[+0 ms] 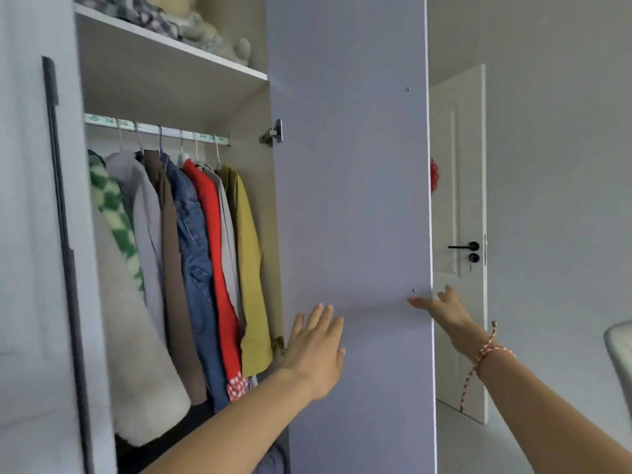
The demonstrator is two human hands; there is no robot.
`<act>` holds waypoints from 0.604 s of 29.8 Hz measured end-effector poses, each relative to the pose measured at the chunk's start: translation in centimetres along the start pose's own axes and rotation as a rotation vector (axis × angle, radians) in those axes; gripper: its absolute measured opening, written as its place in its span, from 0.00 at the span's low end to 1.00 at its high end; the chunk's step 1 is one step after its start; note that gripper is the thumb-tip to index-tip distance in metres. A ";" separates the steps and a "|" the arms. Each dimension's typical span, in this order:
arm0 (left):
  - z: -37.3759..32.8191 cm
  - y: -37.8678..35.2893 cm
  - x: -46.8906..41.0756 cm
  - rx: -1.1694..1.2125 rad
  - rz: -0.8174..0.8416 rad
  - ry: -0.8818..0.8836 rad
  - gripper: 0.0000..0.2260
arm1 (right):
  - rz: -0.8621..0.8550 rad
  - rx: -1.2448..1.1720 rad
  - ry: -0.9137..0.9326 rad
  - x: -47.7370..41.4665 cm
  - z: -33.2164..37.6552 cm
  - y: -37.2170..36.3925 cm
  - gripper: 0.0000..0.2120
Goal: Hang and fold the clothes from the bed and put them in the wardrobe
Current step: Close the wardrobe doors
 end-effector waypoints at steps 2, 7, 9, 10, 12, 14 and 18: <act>1.6 -1.4 0.5 -0.035 -0.049 0.002 0.23 | 0.007 -0.032 0.027 -0.5 0.3 -0.4 0.28; 8.2 -3.5 3.9 -0.321 -0.261 -0.105 0.25 | -0.043 -0.012 0.050 -3.1 -0.8 -0.7 0.08; 11.9 -5.1 5.1 -0.395 -0.230 -0.096 0.28 | -0.107 0.024 0.064 -4.1 -1.8 -0.3 0.13; 13.5 -5.2 5.8 -0.412 -0.220 -0.072 0.26 | -0.134 0.063 0.080 -4.2 -2.2 -0.1 0.13; 16.1 -5.3 7.1 -0.424 -0.267 -0.011 0.18 | -0.181 0.226 0.127 -3.3 -2.1 -0.1 0.13; 18.9 -5.8 8.7 -0.386 -0.197 0.074 0.18 | -0.195 0.405 0.210 -0.6 -1.5 -1.7 0.17; 20.7 -5.5 10.8 -0.351 -0.254 0.114 0.21 | -0.048 0.457 0.403 6.6 0.8 -7.4 0.20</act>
Point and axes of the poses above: each hand's wrist, its own x-axis away from the middle knuckle, its own y-axis out of the back of the hand, z = x × y, the point moved 8 cm from there along -x, towards the middle knuckle, and after that the axes turned 12 degrees about -x, right-handed, at the moved point
